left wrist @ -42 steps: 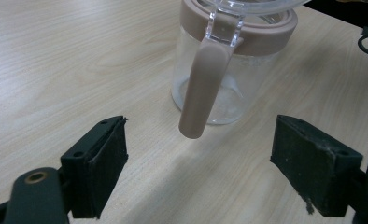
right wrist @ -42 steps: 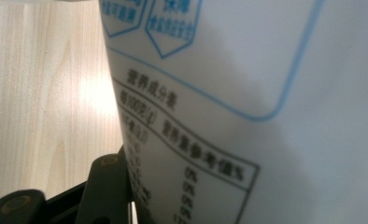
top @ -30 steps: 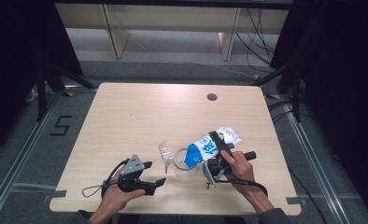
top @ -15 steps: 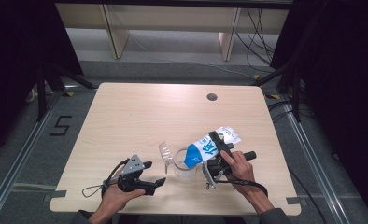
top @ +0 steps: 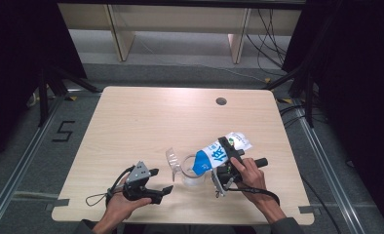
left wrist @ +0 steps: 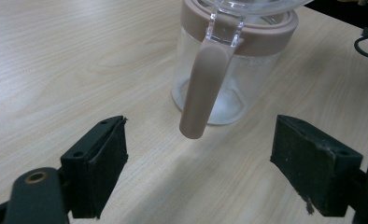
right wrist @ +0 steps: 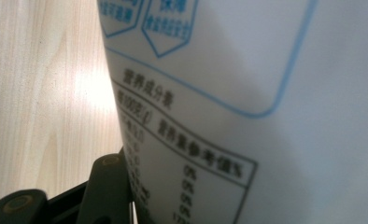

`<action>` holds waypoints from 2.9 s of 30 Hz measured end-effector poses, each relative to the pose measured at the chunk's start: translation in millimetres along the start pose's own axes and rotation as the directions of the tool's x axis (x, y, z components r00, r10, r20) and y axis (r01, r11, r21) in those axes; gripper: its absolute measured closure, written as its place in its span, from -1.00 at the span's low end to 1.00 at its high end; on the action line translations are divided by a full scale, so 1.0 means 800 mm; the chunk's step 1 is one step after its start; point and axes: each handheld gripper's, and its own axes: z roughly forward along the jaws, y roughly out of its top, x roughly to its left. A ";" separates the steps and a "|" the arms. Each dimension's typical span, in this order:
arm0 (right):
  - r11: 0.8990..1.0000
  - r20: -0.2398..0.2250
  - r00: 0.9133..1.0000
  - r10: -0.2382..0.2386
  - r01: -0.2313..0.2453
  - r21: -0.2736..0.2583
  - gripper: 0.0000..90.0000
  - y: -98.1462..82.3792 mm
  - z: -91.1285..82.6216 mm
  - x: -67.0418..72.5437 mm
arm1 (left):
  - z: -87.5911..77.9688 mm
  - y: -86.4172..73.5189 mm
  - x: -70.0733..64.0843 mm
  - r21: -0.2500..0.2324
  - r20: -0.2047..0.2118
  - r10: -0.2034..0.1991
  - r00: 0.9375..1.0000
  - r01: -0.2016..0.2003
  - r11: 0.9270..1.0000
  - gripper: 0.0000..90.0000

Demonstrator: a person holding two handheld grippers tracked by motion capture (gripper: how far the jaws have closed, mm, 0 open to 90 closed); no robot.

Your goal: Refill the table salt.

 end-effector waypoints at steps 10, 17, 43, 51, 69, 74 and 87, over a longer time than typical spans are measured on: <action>1.000 -0.008 1.000 -0.011 0.012 0.011 0.11 0.001 -0.001 -0.001 | 0.000 0.000 0.000 0.000 0.000 0.000 1.000 0.000 1.000 -0.61; 1.000 -0.003 1.000 -0.028 0.028 0.007 0.11 0.001 -0.001 -0.001 | 0.000 0.000 0.000 0.001 -0.002 -0.001 1.000 0.001 1.000 -0.61; 0.999 0.014 0.999 -0.049 0.049 0.019 0.13 0.003 -0.004 -0.002 | -0.001 0.000 0.000 0.005 -0.007 -0.005 1.000 0.005 1.000 -0.61; 0.999 0.018 0.998 -0.054 0.053 0.003 0.13 0.003 -0.004 -0.002 | -0.001 0.000 0.000 0.005 -0.006 -0.006 1.000 0.006 1.000 -0.61; 0.997 0.024 0.997 -0.078 0.078 -0.013 0.15 0.003 -0.003 -0.004 | -0.001 0.000 0.000 0.005 -0.007 -0.006 1.000 0.006 1.000 -0.61; 0.997 0.019 0.997 -0.080 0.080 -0.003 0.15 0.004 -0.003 -0.005 | -0.001 0.000 0.000 0.004 -0.007 -0.007 1.000 0.007 1.000 -0.61; 0.998 0.038 0.998 -0.059 0.060 -0.011 0.15 0.002 -0.003 -0.002 | -0.001 0.000 0.000 0.004 -0.005 -0.002 1.000 0.002 1.000 -0.61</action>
